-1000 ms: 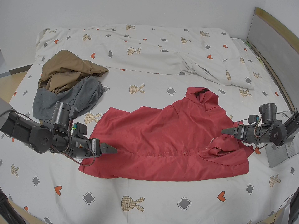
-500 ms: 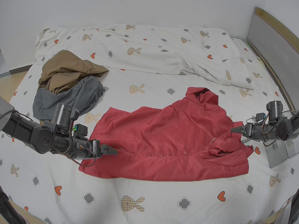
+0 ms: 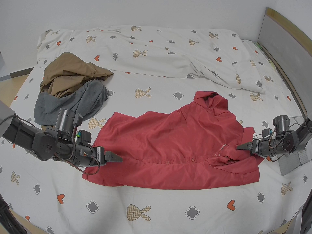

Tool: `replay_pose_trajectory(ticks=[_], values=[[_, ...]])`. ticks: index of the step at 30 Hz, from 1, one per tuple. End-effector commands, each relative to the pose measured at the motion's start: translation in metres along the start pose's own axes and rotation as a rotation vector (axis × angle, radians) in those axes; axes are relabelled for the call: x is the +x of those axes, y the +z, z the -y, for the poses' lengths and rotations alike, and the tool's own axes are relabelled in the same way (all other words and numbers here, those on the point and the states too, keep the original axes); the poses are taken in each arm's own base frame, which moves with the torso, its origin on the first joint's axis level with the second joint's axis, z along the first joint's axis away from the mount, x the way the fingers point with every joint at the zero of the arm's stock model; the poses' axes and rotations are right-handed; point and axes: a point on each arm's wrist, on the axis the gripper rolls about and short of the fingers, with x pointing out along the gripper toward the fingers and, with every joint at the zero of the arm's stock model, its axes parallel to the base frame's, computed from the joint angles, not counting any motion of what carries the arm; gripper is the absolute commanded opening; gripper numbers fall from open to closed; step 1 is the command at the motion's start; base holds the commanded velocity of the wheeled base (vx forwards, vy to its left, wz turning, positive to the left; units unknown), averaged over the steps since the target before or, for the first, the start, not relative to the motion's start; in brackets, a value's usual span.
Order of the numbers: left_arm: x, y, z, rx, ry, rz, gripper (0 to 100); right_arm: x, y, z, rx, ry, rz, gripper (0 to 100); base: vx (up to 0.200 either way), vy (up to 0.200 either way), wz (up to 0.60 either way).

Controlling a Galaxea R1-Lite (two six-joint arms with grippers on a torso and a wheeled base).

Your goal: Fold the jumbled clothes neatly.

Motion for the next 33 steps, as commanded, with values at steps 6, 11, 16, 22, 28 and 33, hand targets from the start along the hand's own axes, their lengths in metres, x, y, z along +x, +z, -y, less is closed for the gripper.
replay_pose_trajectory(ticks=[6,11,16,22,28,33], values=[[0.002,0.000,-0.001,-0.003,0.002,-0.004,100,0.001,0.002,0.001,0.004,0.068,-0.006,100,0.000,0.000,0.00],[0.003,-0.001,-0.002,-0.005,0.003,-0.007,100,-0.001,0.005,-0.002,-0.007,0.071,0.004,0,0.000,0.000,0.00],[0.003,-0.001,-0.002,-0.005,0.003,-0.008,100,-0.009,0.010,-0.009,-0.025,0.079,0.030,0,0.000,0.000,0.00],[0.003,-0.001,-0.002,-0.002,0.002,-0.009,100,-0.022,0.023,-0.021,-0.059,0.094,0.088,0,0.000,0.000,0.00],[0.003,-0.001,-0.002,-0.001,0.003,-0.010,100,-0.025,0.029,-0.037,-0.098,0.118,0.112,0,0.000,0.000,0.00],[0.003,-0.001,-0.002,-0.001,0.003,-0.010,100,-0.024,0.036,-0.039,-0.110,0.121,0.130,0,0.000,0.000,0.00]])
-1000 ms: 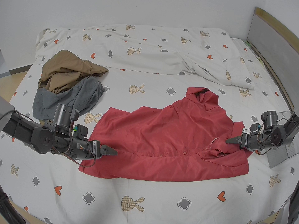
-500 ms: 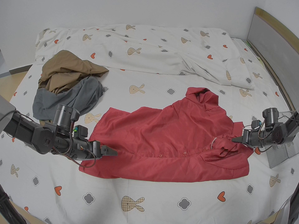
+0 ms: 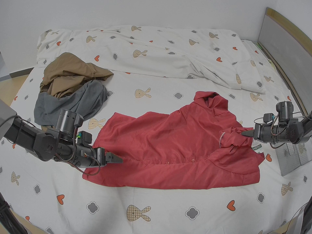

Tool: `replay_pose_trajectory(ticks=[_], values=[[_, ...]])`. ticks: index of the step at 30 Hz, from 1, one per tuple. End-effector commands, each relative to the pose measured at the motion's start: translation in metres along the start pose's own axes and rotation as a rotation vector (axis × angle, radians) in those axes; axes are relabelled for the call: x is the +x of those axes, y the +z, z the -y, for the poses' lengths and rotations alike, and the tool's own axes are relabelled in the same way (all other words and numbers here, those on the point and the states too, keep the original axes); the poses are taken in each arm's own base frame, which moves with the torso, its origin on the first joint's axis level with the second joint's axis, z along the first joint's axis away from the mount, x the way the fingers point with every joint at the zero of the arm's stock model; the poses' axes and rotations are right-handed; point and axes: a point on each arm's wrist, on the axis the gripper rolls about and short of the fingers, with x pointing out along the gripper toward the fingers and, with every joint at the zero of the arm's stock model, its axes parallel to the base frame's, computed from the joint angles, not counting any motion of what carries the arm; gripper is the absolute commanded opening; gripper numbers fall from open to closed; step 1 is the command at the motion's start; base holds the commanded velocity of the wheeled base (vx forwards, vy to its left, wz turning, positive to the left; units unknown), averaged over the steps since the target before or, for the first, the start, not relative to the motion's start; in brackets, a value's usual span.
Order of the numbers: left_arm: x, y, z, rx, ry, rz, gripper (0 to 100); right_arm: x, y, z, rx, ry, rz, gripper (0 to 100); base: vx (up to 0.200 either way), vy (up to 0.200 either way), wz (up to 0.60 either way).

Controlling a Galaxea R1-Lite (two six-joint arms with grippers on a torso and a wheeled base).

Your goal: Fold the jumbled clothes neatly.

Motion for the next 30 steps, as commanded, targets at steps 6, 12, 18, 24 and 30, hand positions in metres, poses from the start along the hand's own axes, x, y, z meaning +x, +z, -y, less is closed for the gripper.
replay_pose_trajectory(ticks=[6,12,18,24,30], values=[[0.000,0.000,0.000,-0.001,-0.002,-0.001,100,-0.005,0.010,-0.007,-0.028,0.009,0.037,0,0.000,0.000,0.00],[0.000,-0.001,0.000,-0.001,-0.001,-0.002,100,-0.017,0.011,-0.016,-0.044,0.014,0.056,0,0.000,0.000,0.00],[0.000,-0.002,0.000,-0.001,-0.001,-0.005,100,-0.039,-0.013,-0.034,-0.053,0.027,0.027,0,0.000,0.000,0.00],[0.000,-0.004,0.002,0.003,-0.004,-0.010,100,-0.050,-0.041,-0.041,-0.036,0.024,-0.028,0,0.000,0.000,0.00],[0.002,-0.008,0.006,0.012,-0.011,-0.024,100,-0.047,-0.040,-0.039,-0.065,0.025,-0.032,0,0.000,0.000,0.00]])
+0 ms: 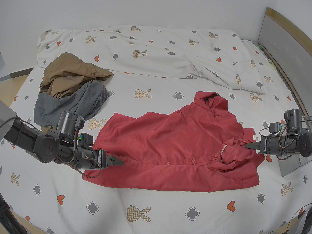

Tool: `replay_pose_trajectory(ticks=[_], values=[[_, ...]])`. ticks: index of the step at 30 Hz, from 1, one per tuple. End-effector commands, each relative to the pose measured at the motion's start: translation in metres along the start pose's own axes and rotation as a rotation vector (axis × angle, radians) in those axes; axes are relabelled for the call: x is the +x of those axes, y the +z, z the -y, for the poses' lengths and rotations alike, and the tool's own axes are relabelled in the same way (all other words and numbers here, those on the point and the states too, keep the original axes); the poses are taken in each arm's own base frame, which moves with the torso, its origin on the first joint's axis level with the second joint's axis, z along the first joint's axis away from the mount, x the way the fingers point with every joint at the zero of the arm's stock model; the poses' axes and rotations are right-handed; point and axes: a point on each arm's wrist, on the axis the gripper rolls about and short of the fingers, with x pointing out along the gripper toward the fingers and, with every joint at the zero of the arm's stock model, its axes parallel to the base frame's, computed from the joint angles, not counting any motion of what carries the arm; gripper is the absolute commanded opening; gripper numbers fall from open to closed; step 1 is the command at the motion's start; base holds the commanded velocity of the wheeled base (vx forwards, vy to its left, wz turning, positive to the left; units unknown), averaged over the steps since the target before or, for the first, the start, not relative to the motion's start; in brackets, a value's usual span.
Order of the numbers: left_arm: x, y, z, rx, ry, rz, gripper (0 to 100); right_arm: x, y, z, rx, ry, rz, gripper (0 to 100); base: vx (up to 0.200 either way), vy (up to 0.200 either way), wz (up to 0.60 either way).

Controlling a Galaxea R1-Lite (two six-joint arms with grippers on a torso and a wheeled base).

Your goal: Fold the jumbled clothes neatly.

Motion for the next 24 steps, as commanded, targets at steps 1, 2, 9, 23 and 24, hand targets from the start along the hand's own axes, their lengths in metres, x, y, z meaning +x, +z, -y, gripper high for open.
replay_pose_trajectory(ticks=[1,2,9,23,24], values=[[0.001,-0.003,0.003,0.007,-0.005,-0.011,100,-0.003,0.001,-0.005,-0.020,0.008,0.012,0,0.000,0.000,0.00],[0.002,-0.003,0.003,0.008,-0.006,-0.009,100,-0.003,0.000,-0.005,-0.019,0.008,0.008,0,0.000,0.000,0.00],[0.003,-0.003,0.003,0.011,-0.008,-0.002,100,0.001,-0.010,-0.001,-0.002,0.001,-0.029,0,0.000,0.000,0.00],[0.004,-0.003,0.002,0.011,-0.007,-0.005,100,0.016,0.028,0.005,-0.040,-0.027,0.055,0,0.000,0.000,0.00],[0.003,-0.003,0.002,0.012,-0.007,-0.003,100,0.016,0.033,0.005,-0.043,-0.029,0.067,0,0.000,0.000,0.00]])
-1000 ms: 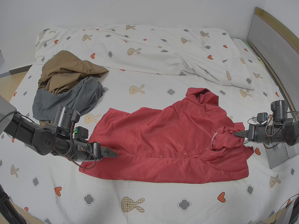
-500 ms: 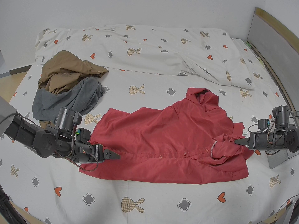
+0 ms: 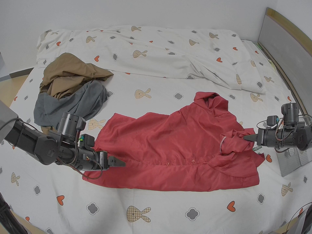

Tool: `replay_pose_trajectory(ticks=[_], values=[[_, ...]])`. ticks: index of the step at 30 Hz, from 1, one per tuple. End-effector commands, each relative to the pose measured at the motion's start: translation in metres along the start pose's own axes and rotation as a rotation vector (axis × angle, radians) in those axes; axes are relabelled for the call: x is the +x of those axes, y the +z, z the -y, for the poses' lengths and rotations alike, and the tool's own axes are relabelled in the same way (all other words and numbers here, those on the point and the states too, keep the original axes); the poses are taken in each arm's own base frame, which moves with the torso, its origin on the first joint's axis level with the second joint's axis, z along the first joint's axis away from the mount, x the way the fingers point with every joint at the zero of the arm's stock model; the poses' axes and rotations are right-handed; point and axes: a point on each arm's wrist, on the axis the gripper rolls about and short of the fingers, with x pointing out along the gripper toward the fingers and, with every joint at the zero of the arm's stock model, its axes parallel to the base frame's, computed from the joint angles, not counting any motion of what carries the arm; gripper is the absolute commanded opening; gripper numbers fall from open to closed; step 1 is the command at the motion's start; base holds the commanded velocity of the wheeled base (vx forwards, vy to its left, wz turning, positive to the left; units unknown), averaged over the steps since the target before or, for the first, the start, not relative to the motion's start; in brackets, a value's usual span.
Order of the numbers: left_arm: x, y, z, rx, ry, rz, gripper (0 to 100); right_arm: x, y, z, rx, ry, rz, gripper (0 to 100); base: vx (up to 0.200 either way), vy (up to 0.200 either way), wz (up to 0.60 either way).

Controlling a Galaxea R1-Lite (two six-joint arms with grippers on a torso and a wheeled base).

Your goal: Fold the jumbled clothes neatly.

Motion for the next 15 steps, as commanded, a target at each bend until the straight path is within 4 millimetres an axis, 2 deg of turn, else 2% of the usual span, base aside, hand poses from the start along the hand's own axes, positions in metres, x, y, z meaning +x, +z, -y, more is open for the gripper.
replay_pose_trajectory(ticks=[1,9,15], values=[[0.001,0.000,0.000,0.000,0.000,0.001,100,0.004,0.012,0.002,-0.012,0.000,0.028,0,0.000,0.000,0.00],[0.000,0.000,-0.001,-0.002,0.001,0.000,100,0.021,0.043,0.010,-0.028,0.004,0.088,0,0.000,0.000,0.00],[0.001,0.001,-0.001,-0.003,0.001,0.003,100,0.026,0.050,0.009,-0.019,0.012,0.099,0,0.000,0.000,0.00]])
